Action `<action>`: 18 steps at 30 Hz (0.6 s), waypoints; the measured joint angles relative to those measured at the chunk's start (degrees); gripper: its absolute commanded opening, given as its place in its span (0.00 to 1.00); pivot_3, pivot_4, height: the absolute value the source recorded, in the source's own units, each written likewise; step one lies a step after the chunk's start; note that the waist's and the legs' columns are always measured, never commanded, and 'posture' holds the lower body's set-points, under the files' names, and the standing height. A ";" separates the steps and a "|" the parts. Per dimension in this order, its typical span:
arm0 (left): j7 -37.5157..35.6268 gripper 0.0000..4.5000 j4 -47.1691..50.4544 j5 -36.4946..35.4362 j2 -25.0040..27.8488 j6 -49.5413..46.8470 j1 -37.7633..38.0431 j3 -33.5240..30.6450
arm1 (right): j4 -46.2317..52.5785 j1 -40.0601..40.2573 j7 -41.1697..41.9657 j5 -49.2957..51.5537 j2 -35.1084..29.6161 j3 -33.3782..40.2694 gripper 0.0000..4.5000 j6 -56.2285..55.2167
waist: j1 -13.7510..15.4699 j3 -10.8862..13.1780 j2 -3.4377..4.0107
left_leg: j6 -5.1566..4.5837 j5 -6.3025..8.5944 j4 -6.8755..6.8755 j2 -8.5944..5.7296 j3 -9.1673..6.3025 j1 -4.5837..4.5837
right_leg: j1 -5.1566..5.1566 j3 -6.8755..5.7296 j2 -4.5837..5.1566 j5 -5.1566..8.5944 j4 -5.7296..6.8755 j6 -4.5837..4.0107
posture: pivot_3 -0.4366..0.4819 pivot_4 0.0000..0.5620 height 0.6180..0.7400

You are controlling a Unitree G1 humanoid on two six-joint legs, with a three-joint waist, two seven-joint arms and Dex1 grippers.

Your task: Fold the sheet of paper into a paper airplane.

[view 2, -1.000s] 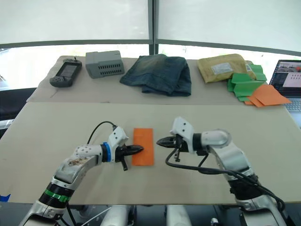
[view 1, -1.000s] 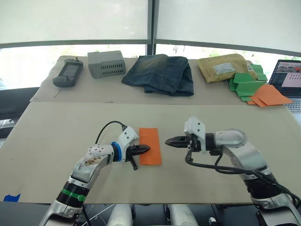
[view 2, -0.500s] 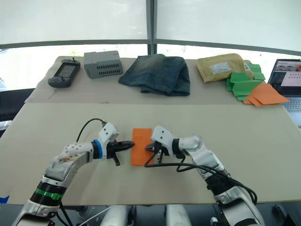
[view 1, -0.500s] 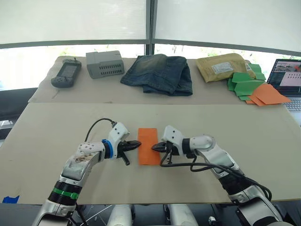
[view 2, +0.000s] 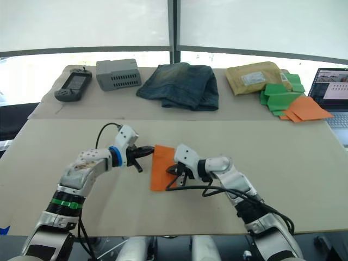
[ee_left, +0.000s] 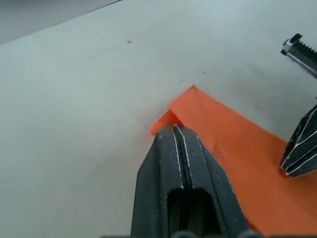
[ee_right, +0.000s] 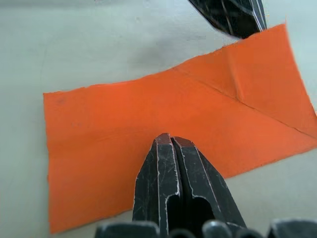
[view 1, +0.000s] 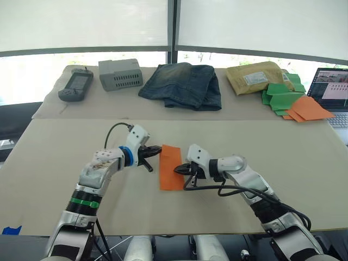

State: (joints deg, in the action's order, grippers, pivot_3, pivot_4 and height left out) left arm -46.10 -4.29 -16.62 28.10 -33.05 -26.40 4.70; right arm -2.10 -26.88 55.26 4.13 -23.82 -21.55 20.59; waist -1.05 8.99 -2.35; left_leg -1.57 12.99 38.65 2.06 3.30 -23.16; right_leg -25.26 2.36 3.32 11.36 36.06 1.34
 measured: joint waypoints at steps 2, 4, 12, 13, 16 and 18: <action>-0.78 0.00 0.44 -0.70 1.25 -0.24 0.29 -0.95 | 0.99 0.07 0.44 1.66 -0.53 1.08 0.00 1.91 | 0.36 0.02 -0.01 | 0.00 0.00 0.01 -0.04 0.00 -0.10 | -0.01 -0.01 0.06 0.00 -0.09 0.00 | 0.48 0.27 0.85; -1.59 0.00 1.24 -1.08 2.14 -0.59 0.70 -1.14 | 3.85 0.10 1.15 4.07 -1.65 3.22 0.00 4.39 | 0.57 0.06 0.01 | 0.00 0.00 0.02 -0.06 0.00 -0.26 | -0.07 0.01 0.17 0.00 -0.18 0.03 | 0.48 0.27 0.85; -3.71 0.00 2.33 -1.26 1.51 -0.37 2.13 1.82 | 13.96 0.78 3.41 11.40 -8.79 10.71 0.00 12.59 | 0.74 0.07 0.00 | 0.03 0.11 0.03 -0.12 0.00 -0.55 | -0.16 -0.03 0.18 -0.08 -0.41 0.15 | 0.48 0.27 0.85; -3.70 0.00 2.39 -1.30 0.70 -0.30 2.12 2.27 | 14.17 1.23 3.36 12.02 -9.44 11.08 0.00 12.94 | 0.74 0.07 -0.01 | 0.03 0.11 0.03 -0.13 0.00 -0.58 | -0.21 -0.03 0.17 -0.07 -0.39 0.15 | 0.48 0.27 0.85; -4.16 0.00 3.56 -1.49 -0.64 -0.38 2.08 3.46 | 15.04 2.56 2.90 12.55 -11.16 11.82 0.00 14.39 | 0.74 0.08 -0.02 | 0.03 0.11 0.03 -0.12 0.00 -0.61 | -0.26 -0.03 0.14 -0.07 -0.37 0.15 | 0.48 0.27 0.85; -4.94 0.00 4.60 -1.55 -0.67 -0.64 2.09 4.41 | 15.09 3.16 1.99 12.79 -11.85 12.37 0.00 15.00 | 0.66 0.08 -0.02 | 0.03 0.11 0.04 -0.13 0.01 -0.60 | -0.26 -0.01 0.14 0.00 -0.36 0.27 | 0.48 0.27 0.85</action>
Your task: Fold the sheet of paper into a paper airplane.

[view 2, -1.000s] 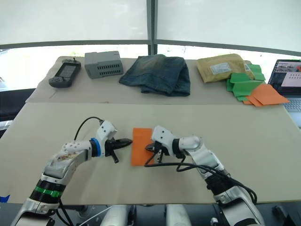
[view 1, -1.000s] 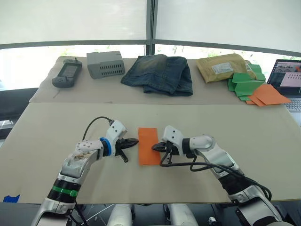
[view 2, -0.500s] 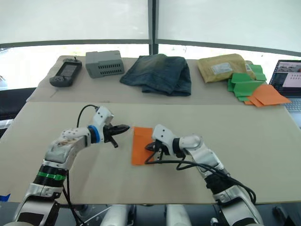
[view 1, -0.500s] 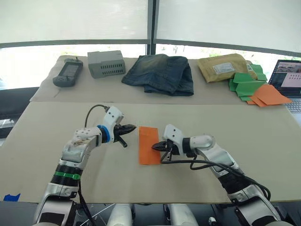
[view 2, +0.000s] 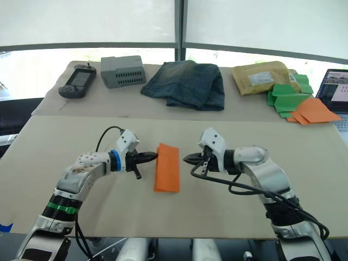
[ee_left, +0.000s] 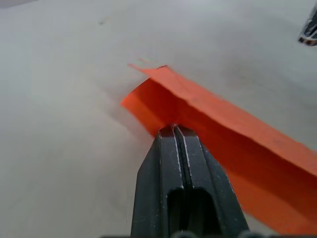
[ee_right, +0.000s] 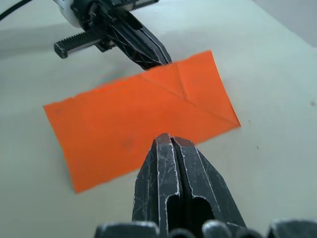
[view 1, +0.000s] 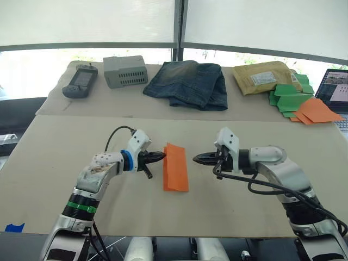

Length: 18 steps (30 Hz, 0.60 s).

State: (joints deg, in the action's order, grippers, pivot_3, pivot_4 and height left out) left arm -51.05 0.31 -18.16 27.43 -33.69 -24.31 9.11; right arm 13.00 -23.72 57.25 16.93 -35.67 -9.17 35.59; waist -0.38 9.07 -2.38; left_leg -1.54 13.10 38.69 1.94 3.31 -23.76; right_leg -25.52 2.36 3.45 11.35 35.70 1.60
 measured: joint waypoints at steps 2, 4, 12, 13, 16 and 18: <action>-0.82 0.00 0.61 -0.07 0.01 -0.28 0.03 0.83 | 0.05 0.47 -0.51 0.06 -0.56 0.59 0.00 0.09 | -0.13 0.00 0.00 | 0.00 0.00 0.03 0.00 0.00 0.01 | 0.00 0.01 -0.01 0.00 0.04 0.00 | 0.48 0.27 0.85; -1.77 0.00 1.30 -0.08 0.00 -0.33 0.28 1.83 | 0.25 0.91 -1.35 0.08 -1.13 1.12 0.00 0.14 | -0.18 0.00 0.00 | 0.00 0.00 0.06 0.00 0.00 0.02 | 0.01 0.00 -0.01 0.00 0.05 0.00 | 0.48 0.27 0.85; -2.37 0.00 -0.24 0.39 -5.32 -0.24 -0.67 7.60 | 3.12 2.25 -3.30 0.50 -1.21 1.27 0.00 1.95 | -0.13 0.00 -0.01 | 0.00 0.00 0.13 -0.03 -0.02 -0.02 | 0.03 0.02 0.00 -0.01 0.05 0.06 | 0.48 0.27 0.85; -2.26 0.00 -1.09 0.65 -6.07 -0.17 -1.10 8.11 | 3.70 2.34 -3.49 0.93 -1.35 1.34 0.00 2.28 | -0.13 0.00 -0.01 | 0.00 0.00 0.14 -0.04 -0.02 -0.01 | 0.03 0.02 0.00 -0.01 0.06 0.06 | 0.48 0.27 0.85; -2.02 0.00 -3.15 1.56 -7.76 0.11 -2.22 9.17 | 5.10 2.43 -3.98 2.11 -2.19 1.97 0.00 3.44 | -0.13 0.01 -0.01 | -0.01 0.00 0.15 -0.04 -0.03 0.00 | 0.04 0.02 -0.01 -0.01 0.07 0.06 | 0.48 0.27 0.85; -2.09 0.00 -4.70 2.35 -9.04 0.50 -2.63 10.32 | 6.35 2.38 -4.61 2.42 -3.40 3.18 0.00 4.19 | -0.06 0.01 -0.01 | -0.01 0.00 0.16 -0.05 -0.03 -0.01 | 0.05 0.03 -0.01 -0.01 0.07 0.06 | 0.48 0.27 0.85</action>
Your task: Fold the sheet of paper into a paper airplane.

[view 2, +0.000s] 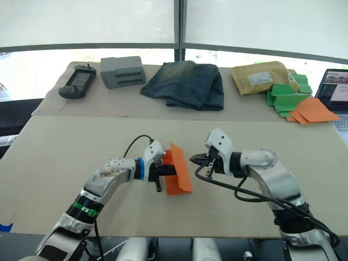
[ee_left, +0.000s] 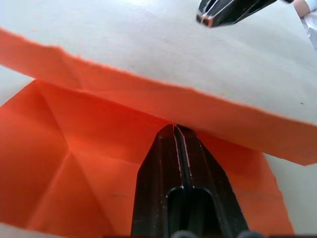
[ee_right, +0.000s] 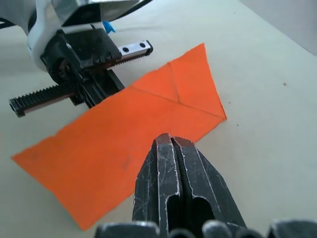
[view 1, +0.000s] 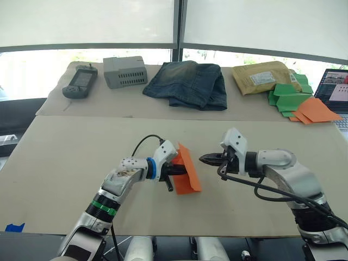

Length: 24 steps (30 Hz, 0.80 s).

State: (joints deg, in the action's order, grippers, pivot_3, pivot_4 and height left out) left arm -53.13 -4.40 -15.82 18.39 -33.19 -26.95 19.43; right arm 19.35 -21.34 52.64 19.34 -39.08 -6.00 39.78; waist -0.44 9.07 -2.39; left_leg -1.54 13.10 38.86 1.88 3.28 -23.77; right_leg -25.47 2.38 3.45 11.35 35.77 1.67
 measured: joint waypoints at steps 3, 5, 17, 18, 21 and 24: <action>-0.29 0.00 -0.65 0.09 -0.70 0.56 -0.11 0.70 | 1.83 -0.50 -0.81 0.51 -0.92 1.80 0.00 1.07 | -0.02 0.00 0.00 | 0.00 0.00 -0.01 0.01 -0.01 0.01 | 0.01 0.00 0.00 0.00 -0.01 0.01 | 0.48 0.27 0.85; -0.42 0.00 -0.95 0.23 -0.82 0.76 -0.17 0.72 | 3.41 -0.83 -1.11 2.32 -0.92 2.81 0.00 2.29 | -0.01 0.00 0.00 | 0.00 0.00 -0.01 0.02 -0.04 0.02 | 0.01 0.00 -0.01 0.01 0.00 0.00 | 0.48 0.27 0.85; -1.49 0.00 -4.08 1.28 -2.34 2.06 -1.76 0.89 | 13.55 -2.45 -5.31 2.34 -2.23 -8.99 0.00 8.70 | 0.47 0.00 0.00 | -0.01 -0.01 0.16 -0.03 -0.12 0.06 | 0.18 0.02 0.04 0.16 -0.02 -0.25 | 0.48 0.27 0.85; -1.53 0.00 -4.21 1.35 -2.49 2.09 -1.83 0.89 | 13.65 -2.60 -5.40 1.46 -2.73 -10.04 0.00 8.69 | 0.55 0.00 0.00 | -0.01 -0.01 0.17 -0.02 -0.13 0.06 | 0.19 0.02 0.04 0.16 -0.02 -0.25 | 0.48 0.27 0.85; -1.66 0.00 -4.52 1.75 -2.81 2.16 -2.01 0.88 | 13.15 -3.52 -5.71 -3.26 -5.18 -14.27 0.00 8.23 | 0.71 -0.01 0.01 | -0.01 -0.01 0.17 -0.04 -0.12 0.07 | 0.20 0.01 0.04 0.17 -0.02 -0.25 | 0.48 0.27 0.85; -1.77 0.00 -4.59 2.05 -2.97 2.21 -2.04 0.87 | 10.85 -4.12 -6.01 -8.20 -7.67 -17.80 0.00 7.05 | 0.89 -0.01 0.01 | -0.01 -0.01 0.17 -0.05 -0.10 0.06 | 0.19 0.02 0.04 0.17 -0.02 -0.26 | 0.48 0.27 0.85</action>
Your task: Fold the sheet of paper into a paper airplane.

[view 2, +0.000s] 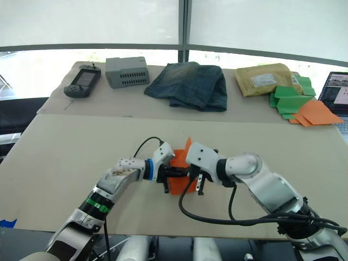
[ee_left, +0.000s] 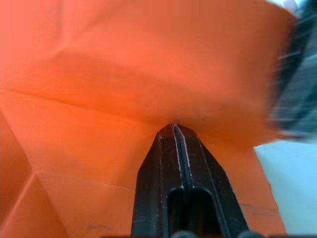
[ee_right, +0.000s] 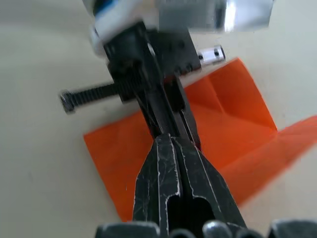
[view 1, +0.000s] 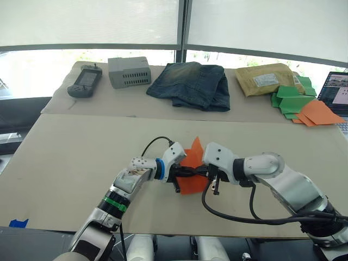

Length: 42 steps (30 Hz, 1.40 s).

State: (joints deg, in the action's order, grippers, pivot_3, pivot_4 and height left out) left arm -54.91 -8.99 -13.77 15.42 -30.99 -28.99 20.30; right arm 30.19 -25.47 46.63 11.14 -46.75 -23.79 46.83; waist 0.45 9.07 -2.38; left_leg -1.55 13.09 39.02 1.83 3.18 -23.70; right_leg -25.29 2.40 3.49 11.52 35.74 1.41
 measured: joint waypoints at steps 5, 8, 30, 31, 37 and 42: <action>-0.30 0.00 0.05 0.06 0.27 0.00 0.06 -0.16 | -3.72 -0.32 0.04 -5.81 -2.52 -2.13 0.00 -1.38 | 0.05 0.00 0.00 | 0.00 0.00 -0.01 0.02 0.00 0.00 | -0.01 0.00 -0.03 0.01 0.01 -0.01 | 0.48 0.27 0.85; -0.30 0.00 0.34 0.05 0.64 0.00 0.26 -0.26 | -6.33 -0.32 0.36 -7.58 -1.85 -2.32 0.00 -3.44 | 0.02 0.00 0.00 | 0.00 0.00 -0.01 0.03 -0.01 0.02 | -0.01 -0.01 -0.07 0.00 0.03 0.00 | 0.48 0.27 0.85; 2.68 0.00 0.68 0.34 4.84 1.26 1.09 -6.30 | 0.30 5.09 0.44 2.62 13.20 4.67 0.00 19.17 | -0.72 -0.01 -0.02 | -0.01 0.01 -0.15 0.10 -0.15 0.18 | 0.06 -0.06 -0.11 -0.12 0.10 0.20 | 0.48 0.27 0.85; 2.69 0.00 0.54 0.44 4.88 2.01 1.09 -6.30 | 0.89 5.56 -0.52 3.90 14.56 5.47 0.00 21.50 | -0.72 -0.01 -0.02 | 0.00 0.01 -0.14 0.10 -0.15 0.18 | 0.06 -0.06 -0.10 -0.12 0.10 0.20 | 0.48 0.27 0.85; 2.25 0.00 0.24 0.35 5.12 3.25 1.08 -6.40 | 1.99 5.78 -3.06 8.26 15.64 10.37 0.00 26.00 | -0.75 -0.01 -0.02 | 0.00 0.00 -0.09 0.08 -0.12 0.13 | 0.06 -0.04 -0.04 -0.07 0.07 0.13 | 0.48 0.27 0.85; -0.12 0.00 2.12 -0.24 6.67 2.44 1.35 -6.39 | 1.97 5.36 -3.41 10.20 11.64 13.87 0.00 26.02 | -0.74 -0.01 -0.02 | 0.00 0.01 -0.12 0.06 -0.12 0.03 | -0.02 -0.06 -0.05 -0.08 0.06 0.15 | 0.48 0.27 0.85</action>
State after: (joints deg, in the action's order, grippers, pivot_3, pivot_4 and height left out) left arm -55.02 -6.86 -14.01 22.09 -28.55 -27.64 13.91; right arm 32.17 -20.11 43.22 21.34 -35.11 -9.93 72.84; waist -0.29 9.06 -2.40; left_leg -1.56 13.09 38.90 1.89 3.06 -23.68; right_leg -25.31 2.33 3.44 11.44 35.80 1.56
